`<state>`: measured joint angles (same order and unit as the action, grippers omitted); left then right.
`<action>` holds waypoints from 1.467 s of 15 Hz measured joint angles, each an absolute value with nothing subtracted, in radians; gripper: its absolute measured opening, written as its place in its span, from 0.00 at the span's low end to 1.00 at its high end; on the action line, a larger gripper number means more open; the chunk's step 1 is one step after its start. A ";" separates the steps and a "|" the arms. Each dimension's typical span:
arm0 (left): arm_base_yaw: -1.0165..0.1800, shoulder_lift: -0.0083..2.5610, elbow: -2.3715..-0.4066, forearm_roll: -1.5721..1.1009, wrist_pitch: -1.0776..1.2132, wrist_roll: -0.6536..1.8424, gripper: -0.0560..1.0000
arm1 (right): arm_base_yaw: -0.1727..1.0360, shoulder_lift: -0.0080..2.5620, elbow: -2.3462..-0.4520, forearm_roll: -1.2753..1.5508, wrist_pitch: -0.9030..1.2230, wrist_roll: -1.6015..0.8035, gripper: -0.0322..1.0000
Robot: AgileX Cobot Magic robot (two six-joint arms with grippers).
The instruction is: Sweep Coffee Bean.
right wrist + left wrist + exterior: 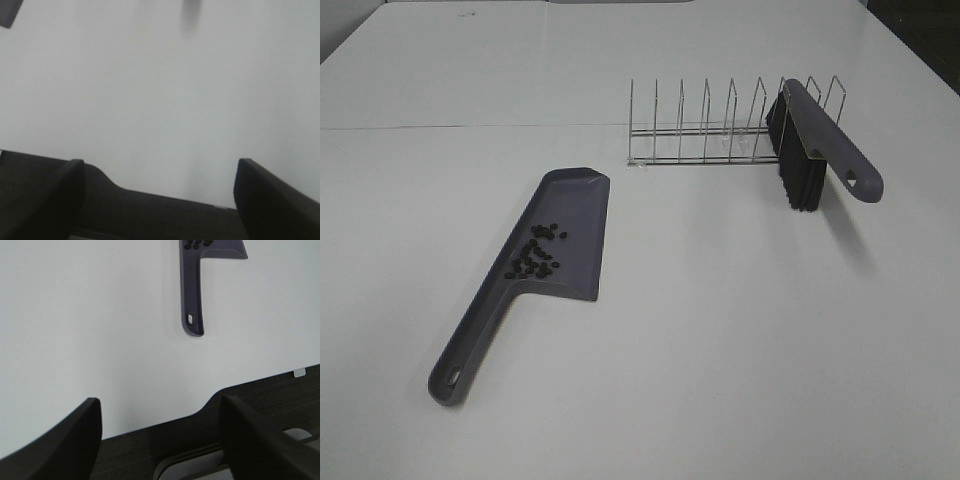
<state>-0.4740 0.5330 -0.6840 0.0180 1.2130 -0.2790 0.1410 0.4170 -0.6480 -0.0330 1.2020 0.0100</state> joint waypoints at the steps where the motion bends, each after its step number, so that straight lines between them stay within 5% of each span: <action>1: -0.474 0.461 -0.652 0.014 1.210 -0.245 0.64 | 0.141 0.319 -0.619 -0.014 1.187 -0.023 0.77; 6: -0.474 0.187 -0.524 -0.024 1.105 -0.064 0.64 | 0.141 0.030 -0.523 0.115 1.107 -0.186 0.77; 22: -0.474 0.166 -0.499 -0.130 1.065 0.092 0.64 | 0.141 0.027 -0.509 0.132 1.077 -0.167 0.77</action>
